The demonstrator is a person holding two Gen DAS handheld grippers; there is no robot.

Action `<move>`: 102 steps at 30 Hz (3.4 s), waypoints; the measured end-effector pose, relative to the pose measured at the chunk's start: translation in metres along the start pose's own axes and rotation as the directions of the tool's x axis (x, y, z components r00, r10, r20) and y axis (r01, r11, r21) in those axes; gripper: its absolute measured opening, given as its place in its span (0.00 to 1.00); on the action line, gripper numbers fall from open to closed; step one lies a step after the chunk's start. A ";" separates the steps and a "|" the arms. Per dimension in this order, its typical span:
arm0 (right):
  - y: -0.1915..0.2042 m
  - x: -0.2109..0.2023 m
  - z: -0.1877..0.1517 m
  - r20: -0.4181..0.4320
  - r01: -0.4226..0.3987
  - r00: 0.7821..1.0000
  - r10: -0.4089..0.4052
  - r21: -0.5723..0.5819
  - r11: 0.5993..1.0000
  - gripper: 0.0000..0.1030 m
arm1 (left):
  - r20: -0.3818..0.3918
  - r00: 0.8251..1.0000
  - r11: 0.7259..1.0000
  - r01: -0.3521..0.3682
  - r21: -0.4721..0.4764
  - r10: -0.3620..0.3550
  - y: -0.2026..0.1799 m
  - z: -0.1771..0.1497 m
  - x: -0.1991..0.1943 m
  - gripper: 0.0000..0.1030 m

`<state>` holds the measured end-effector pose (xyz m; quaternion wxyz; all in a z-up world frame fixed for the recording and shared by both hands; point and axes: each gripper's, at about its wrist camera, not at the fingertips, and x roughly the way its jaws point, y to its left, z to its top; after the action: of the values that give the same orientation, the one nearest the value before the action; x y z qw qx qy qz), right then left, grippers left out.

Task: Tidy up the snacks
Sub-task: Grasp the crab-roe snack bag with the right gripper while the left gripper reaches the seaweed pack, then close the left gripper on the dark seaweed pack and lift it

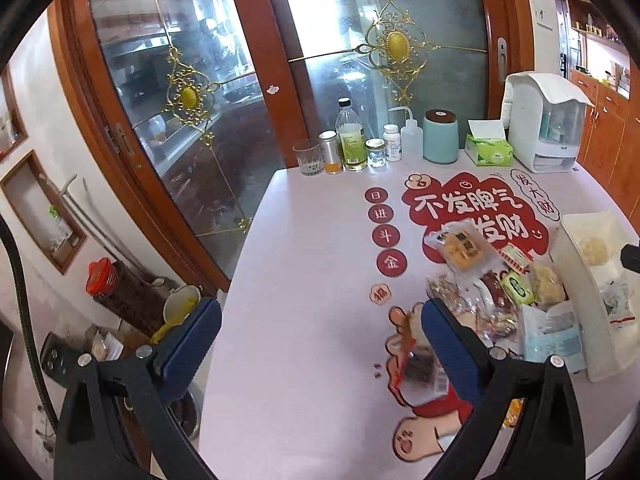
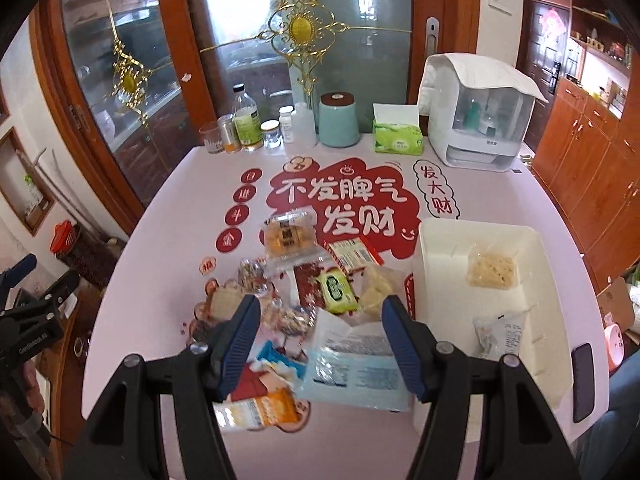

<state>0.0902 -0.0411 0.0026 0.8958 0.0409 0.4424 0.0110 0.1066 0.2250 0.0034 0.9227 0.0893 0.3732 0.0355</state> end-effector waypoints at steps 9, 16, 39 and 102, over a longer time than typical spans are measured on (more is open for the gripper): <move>0.016 0.005 0.040 0.002 0.047 0.999 -0.047 -0.062 0.997 0.65 | -0.020 0.995 0.996 0.092 -0.018 -0.093 0.003 0.018 0.034 0.97; 0.017 0.019 0.086 0.011 0.031 0.999 -0.030 -0.168 0.985 0.70 | -0.035 0.996 0.996 0.084 -0.007 -0.084 -0.011 0.034 0.050 0.97; 0.012 0.245 0.105 -0.316 -0.174 0.943 0.103 -0.208 0.962 0.77 | -0.556 0.810 0.962 0.038 -0.271 -0.189 -0.083 -0.085 0.193 0.97; -0.031 0.045 -0.021 -0.092 -0.003 0.996 0.005 0.016 1.000 0.75 | -0.210 0.889 0.912 0.409 -0.039 -0.407 -0.140 -0.012 0.033 0.38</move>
<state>0.1005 -0.0685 -0.0483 0.8740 0.0482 0.4834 0.0113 0.1216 0.0932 -0.0540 0.8638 0.0074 0.4806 -0.1508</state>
